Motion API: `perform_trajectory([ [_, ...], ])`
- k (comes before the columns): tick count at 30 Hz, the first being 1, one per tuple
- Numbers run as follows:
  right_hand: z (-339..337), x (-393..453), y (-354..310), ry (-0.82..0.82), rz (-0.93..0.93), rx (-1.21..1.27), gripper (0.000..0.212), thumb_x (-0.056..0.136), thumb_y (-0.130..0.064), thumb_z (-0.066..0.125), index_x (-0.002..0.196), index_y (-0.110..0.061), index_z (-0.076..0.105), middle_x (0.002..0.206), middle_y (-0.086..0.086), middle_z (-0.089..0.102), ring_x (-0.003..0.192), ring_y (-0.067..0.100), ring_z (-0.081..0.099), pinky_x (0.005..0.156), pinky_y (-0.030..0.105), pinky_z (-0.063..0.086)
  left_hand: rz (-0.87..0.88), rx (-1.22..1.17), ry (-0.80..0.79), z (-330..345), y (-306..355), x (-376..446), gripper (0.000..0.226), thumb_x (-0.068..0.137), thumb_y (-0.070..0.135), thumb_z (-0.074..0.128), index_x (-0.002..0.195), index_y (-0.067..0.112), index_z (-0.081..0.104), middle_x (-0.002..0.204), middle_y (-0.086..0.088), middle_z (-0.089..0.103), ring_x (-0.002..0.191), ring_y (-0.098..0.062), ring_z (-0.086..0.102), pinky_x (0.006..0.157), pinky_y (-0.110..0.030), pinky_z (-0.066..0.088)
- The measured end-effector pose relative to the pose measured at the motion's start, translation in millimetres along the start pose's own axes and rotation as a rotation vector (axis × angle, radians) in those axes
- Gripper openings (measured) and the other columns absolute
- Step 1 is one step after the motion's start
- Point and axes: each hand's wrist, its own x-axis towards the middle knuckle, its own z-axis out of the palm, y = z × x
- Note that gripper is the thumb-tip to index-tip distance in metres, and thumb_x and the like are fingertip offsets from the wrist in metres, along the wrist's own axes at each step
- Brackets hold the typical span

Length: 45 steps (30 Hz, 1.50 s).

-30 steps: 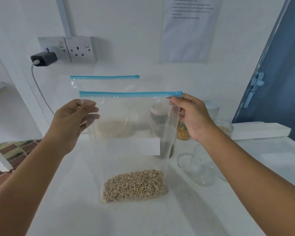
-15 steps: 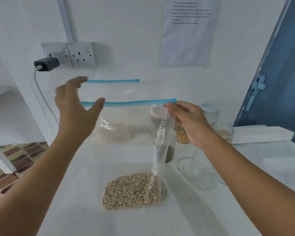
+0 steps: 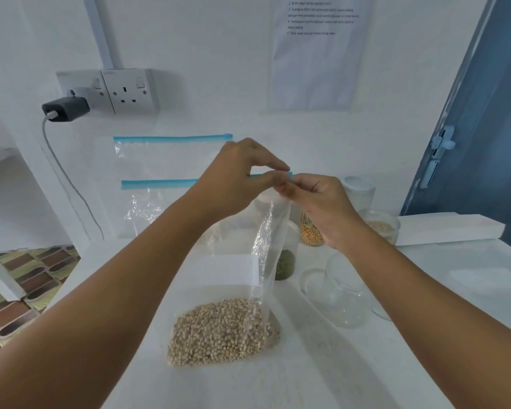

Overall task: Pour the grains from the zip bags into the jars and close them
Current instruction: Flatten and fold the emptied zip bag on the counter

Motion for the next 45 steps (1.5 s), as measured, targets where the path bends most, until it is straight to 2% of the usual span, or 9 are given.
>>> perform_trajectory([
  [3, -5, -2, 1, -0.004, 0.014, -0.041, 0.008, 0.091, -0.006, 0.076, 0.098, -0.006, 0.08, 0.091, 0.013, 0.075, 0.085, 0.011, 0.068, 0.079, 0.017, 0.055, 0.003, 0.003, -0.017, 3, 5, 1, 0.013, 0.098, 0.036, 0.07, 0.105, 0.031, 0.081, 0.103, 0.021, 0.069, 0.109, 0.004, 0.054, 0.09, -0.008, 0.037],
  [8, -13, -5, 2, 0.02, 0.033, -0.048, 0.014, 0.09, -0.006, 0.077, 0.102, 0.001, 0.078, 0.096, 0.013, 0.079, 0.083, 0.011, 0.072, 0.076, 0.016, 0.055, 0.004, 0.076, -0.048, 3, 0, -2, 0.012, 0.099, 0.042, 0.066, 0.104, 0.038, 0.076, 0.113, 0.008, 0.067, 0.118, -0.015, 0.051, 0.104, -0.037, 0.043],
  [13, -13, -5, 4, 0.026, 0.037, -0.048, 0.013, 0.09, -0.004, 0.076, 0.103, 0.0, 0.078, 0.092, 0.007, 0.076, 0.081, 0.005, 0.069, 0.076, 0.014, 0.054, -0.049, 0.139, -0.029, -1, -2, -9, 0.014, 0.1, 0.038, 0.066, 0.11, 0.033, 0.075, 0.115, 0.005, 0.055, 0.113, -0.013, 0.045, 0.094, -0.025, 0.033],
  [18, -19, -4, 12, 0.098, 0.092, -0.036, 0.006, 0.086, -0.019, 0.082, 0.092, -0.017, 0.083, 0.095, 0.016, 0.072, 0.087, 0.018, 0.059, 0.084, 0.033, 0.049, -0.12, 0.209, -0.002, -22, -26, -27, 0.015, 0.099, 0.038, 0.066, 0.109, 0.032, 0.076, 0.11, 0.006, 0.05, 0.113, -0.013, 0.042, 0.094, -0.024, 0.032],
  [22, -26, -4, 20, 0.116, 0.074, -0.045, 0.018, 0.075, -0.038, 0.083, 0.089, -0.026, 0.084, 0.104, 0.027, 0.072, 0.09, 0.022, 0.058, 0.089, 0.039, 0.049, -0.179, 0.271, 0.015, -44, -50, -44, 0.014, 0.098, 0.035, 0.068, 0.108, 0.032, 0.077, 0.108, 0.002, 0.05, 0.111, -0.02, 0.044, 0.095, -0.029, 0.033],
  [32, -30, -3, 33, 0.155, 0.103, -0.054, 0.004, 0.085, -0.028, 0.082, 0.085, -0.031, 0.084, 0.087, 0.009, 0.062, 0.085, 0.021, 0.049, 0.083, 0.036, 0.043, -0.279, 0.376, 0.04, -90, -85, -81, 0.011, 0.095, 0.035, 0.068, 0.102, 0.044, 0.069, 0.107, -0.002, 0.053, 0.11, -0.025, 0.045, 0.096, -0.038, 0.035],
  [38, -31, -3, 34, 0.178, 0.115, -0.084, 0.007, 0.084, -0.026, 0.083, 0.083, -0.033, 0.084, 0.081, 0.002, 0.065, 0.082, 0.019, 0.053, 0.082, 0.034, 0.046, -0.325, 0.347, 0.066, -100, -94, -92, 0.029, 0.097, 0.033, 0.067, 0.093, 0.06, 0.056, 0.109, -0.005, 0.057, 0.111, -0.026, 0.046, 0.099, -0.044, 0.036],
  [40, -31, 0, 34, 0.177, 0.095, -0.15, 0.006, 0.087, -0.023, 0.083, 0.089, -0.029, 0.081, 0.086, -0.003, 0.069, 0.083, 0.014, 0.058, 0.086, 0.033, 0.05, -0.316, 0.345, 0.086, -95, -96, -94, 0.032, 0.098, 0.031, 0.066, 0.093, 0.06, 0.054, 0.108, -0.004, 0.057, 0.109, -0.023, 0.045, 0.098, -0.04, 0.035],
  [45, -21, 6, 8, 0.116, -0.254, -0.685, 0.048, 0.086, -0.042, 0.082, 0.129, -0.035, 0.064, 0.122, -0.006, 0.053, 0.113, 0.008, 0.05, 0.1, 0.02, 0.04, -0.31, 0.334, 0.142, -90, -98, -95, 0.025, 0.098, 0.034, 0.066, 0.101, 0.058, 0.059, 0.109, -0.005, 0.055, 0.112, -0.025, 0.045, 0.098, -0.037, 0.035],
])
